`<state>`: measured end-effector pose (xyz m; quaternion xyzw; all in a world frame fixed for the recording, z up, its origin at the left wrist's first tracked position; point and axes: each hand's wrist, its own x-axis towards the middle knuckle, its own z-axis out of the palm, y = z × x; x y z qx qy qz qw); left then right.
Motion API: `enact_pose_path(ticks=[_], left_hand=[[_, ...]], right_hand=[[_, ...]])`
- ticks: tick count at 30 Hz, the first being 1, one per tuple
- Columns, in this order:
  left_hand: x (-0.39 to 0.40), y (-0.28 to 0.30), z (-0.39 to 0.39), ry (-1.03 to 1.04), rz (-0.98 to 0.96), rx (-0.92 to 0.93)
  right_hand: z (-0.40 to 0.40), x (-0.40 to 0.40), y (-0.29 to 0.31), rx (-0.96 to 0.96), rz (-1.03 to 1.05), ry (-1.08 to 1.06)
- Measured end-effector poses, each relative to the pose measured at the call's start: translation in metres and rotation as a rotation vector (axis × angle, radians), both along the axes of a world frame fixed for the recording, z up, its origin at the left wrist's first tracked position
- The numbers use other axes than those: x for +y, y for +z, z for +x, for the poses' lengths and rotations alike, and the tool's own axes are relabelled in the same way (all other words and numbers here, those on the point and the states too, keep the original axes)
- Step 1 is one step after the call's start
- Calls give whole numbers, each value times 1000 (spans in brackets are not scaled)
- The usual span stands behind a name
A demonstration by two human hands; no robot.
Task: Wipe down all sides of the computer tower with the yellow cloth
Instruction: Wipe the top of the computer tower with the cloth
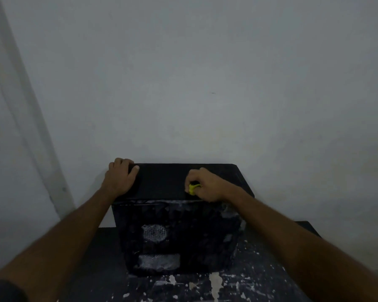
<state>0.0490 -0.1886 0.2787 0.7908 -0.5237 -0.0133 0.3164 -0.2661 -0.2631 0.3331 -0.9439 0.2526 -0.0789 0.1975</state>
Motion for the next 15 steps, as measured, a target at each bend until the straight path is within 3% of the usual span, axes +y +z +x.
enact_pose_path(ticks=[6, 15], left_hand=[[-2, -2, 2, -19, 28, 6], [-10, -10, 11, -50, -27, 56]], right_hand=[[-63, -31, -28, -6, -268, -258], [-49, -71, -37, 18, -335, -574]])
